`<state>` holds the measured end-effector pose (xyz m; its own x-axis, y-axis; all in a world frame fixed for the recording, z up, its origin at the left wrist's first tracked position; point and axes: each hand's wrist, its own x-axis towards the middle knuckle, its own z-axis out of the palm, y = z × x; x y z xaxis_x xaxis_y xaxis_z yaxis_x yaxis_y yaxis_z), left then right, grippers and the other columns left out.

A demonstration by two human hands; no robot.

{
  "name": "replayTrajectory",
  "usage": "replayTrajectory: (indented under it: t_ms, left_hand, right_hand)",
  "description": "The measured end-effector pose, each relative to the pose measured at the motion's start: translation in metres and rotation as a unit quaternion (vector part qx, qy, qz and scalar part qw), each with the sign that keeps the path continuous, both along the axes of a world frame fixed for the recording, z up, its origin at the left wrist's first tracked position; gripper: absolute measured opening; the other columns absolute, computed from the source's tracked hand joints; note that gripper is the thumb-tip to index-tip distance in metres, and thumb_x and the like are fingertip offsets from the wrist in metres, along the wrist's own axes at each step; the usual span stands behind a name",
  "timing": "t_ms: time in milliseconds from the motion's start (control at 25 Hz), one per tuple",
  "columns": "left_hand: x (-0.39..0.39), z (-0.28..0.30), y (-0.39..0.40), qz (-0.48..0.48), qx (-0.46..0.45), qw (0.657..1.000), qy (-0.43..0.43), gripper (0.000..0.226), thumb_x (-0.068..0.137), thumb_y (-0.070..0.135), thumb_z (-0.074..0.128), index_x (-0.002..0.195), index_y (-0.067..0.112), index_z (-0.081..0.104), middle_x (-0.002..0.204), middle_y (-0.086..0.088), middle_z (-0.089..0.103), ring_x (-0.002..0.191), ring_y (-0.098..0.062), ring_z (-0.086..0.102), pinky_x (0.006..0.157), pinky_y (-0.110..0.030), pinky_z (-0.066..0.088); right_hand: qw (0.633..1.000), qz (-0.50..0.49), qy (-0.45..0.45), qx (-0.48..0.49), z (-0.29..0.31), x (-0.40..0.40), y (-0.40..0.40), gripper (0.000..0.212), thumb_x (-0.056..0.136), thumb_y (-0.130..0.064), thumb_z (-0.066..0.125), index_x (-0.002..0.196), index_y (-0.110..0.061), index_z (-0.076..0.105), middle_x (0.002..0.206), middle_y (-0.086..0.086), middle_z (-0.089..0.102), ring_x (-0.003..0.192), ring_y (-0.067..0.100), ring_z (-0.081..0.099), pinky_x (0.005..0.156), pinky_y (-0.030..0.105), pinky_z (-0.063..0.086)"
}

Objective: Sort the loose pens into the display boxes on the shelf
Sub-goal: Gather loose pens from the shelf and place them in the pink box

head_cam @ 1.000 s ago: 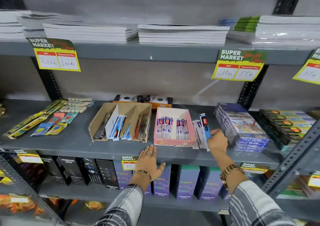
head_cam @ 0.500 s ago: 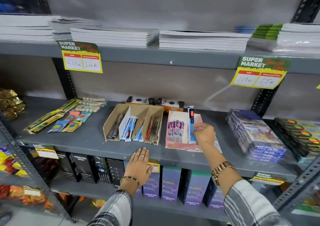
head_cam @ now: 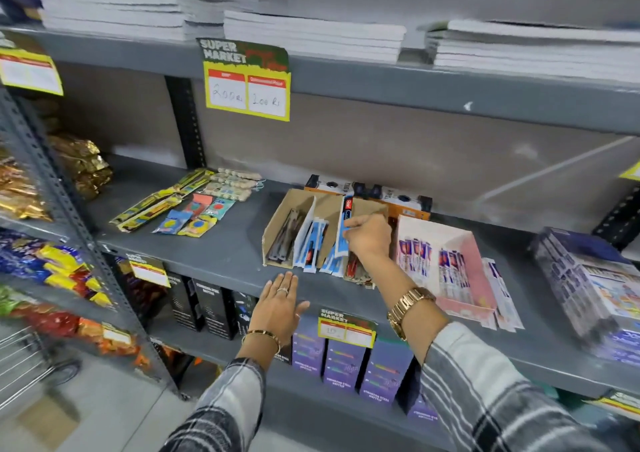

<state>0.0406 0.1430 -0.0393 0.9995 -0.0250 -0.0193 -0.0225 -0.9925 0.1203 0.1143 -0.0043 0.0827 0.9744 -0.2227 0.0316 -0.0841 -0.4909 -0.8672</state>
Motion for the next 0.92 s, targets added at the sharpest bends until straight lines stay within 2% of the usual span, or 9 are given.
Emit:
replayTrajectory:
  t_ms: [120, 280, 440, 680, 920]
  left_hand:
    - [0.007, 0.002, 0.006, -0.028, 0.005, 1.0, -0.002, 0.063, 0.102, 0.042, 0.028, 0.152, 0.008, 0.012, 0.162, -0.007, 0.013, 0.15, -0.02, 0.011, 0.123, -0.033, 0.009]
    - [0.012, 0.002, 0.011, -0.045, -0.001, 0.999, 0.0, 0.063, 0.101, 0.04, 0.031, 0.151, 0.007, 0.014, 0.162, -0.008, 0.015, 0.149, -0.021, 0.014, 0.123, -0.033, 0.01]
    - [0.012, -0.001, 0.009, -0.039, -0.022, 0.999, -0.004, 0.063, 0.101, 0.039, 0.034, 0.151, 0.007, 0.014, 0.162, -0.008, 0.015, 0.149, -0.021, 0.013, 0.123, -0.034, 0.009]
    - [0.013, -0.001, 0.01, -0.038, -0.032, 0.999, -0.001, 0.063, 0.101, 0.04, 0.033, 0.152, 0.008, 0.014, 0.162, -0.008, 0.015, 0.149, -0.022, 0.012, 0.123, -0.034, 0.009]
    - [0.013, -0.001, 0.01, -0.04, -0.033, 0.999, 0.004, 0.063, 0.101, 0.041, 0.033, 0.152, 0.009, 0.014, 0.162, -0.008, 0.015, 0.15, -0.022, 0.013, 0.123, -0.035, 0.009]
  right_hand:
    - [0.995, 0.015, 0.024, -0.094, -0.003, 0.009, 0.036, 0.026, 0.086, 0.004, 0.053, 0.107, 0.002, 0.067, 0.117, 0.022, 0.066, 0.112, 0.035, 0.061, 0.09, 0.037, 0.051]
    - [0.979, 0.058, 0.056, -0.186, -0.018, 0.015, 0.063, 0.023, 0.088, 0.007, 0.048, 0.108, 0.007, 0.059, 0.116, 0.024, 0.064, 0.109, 0.037, 0.061, 0.073, 0.033, 0.047]
    - [0.974, 0.051, 0.061, -0.213, -0.037, 0.021, 0.066, 0.024, 0.09, 0.001, 0.049, 0.111, 0.008, 0.059, 0.12, 0.026, 0.062, 0.115, 0.037, 0.058, 0.089, 0.04, 0.051]
    - [0.962, 0.06, 0.077, -0.254, -0.042, 0.025, 0.066, 0.026, 0.09, -0.001, 0.05, 0.113, 0.007, 0.058, 0.122, 0.025, 0.061, 0.116, 0.036, 0.057, 0.091, 0.04, 0.05]
    - [0.941, 0.078, 0.114, -0.31, -0.044, 0.026, 0.066, 0.035, 0.091, -0.003, 0.05, 0.125, 0.005, 0.051, 0.132, 0.024, 0.053, 0.122, 0.034, 0.053, 0.095, 0.037, 0.049]
